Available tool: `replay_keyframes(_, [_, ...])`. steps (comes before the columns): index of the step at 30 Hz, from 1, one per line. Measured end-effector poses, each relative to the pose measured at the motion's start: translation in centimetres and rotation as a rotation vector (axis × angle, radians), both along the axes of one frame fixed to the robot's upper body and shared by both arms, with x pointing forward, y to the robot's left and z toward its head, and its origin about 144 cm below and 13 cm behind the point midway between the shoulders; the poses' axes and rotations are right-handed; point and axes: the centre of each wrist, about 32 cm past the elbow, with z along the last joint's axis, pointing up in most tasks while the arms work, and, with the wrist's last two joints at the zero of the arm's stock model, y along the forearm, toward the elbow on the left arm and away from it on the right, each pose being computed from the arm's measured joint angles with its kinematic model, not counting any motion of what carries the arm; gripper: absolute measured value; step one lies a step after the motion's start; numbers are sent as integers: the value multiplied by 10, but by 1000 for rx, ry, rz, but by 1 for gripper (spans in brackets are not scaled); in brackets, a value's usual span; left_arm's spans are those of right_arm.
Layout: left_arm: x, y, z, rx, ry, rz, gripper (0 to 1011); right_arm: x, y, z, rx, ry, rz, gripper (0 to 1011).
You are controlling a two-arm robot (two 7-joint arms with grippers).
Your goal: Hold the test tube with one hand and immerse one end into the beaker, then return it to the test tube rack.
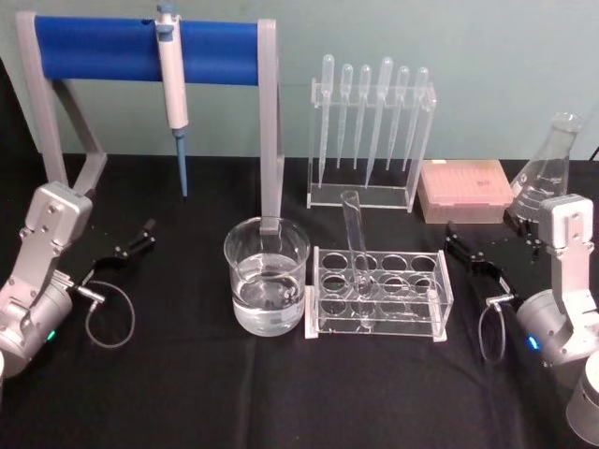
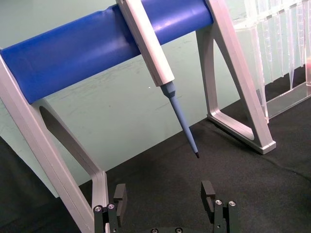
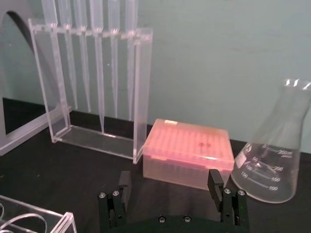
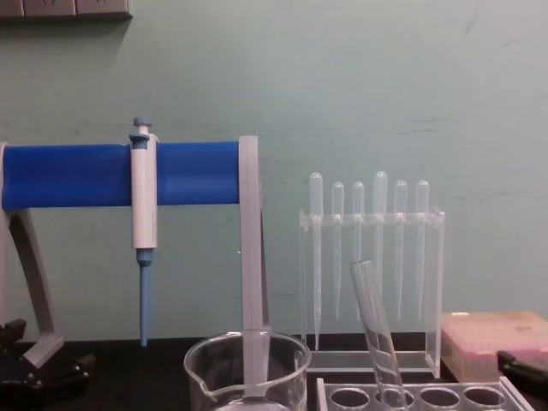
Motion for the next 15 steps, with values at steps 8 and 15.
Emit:
replay_keyframes(8, [0,0,0,0,0,0,1000,1,1,-2,-2,5,4,1002])
replay_keyframes(15, [0,0,0,0,0,0,1000,0,1,-1,-2,4,5,1002])
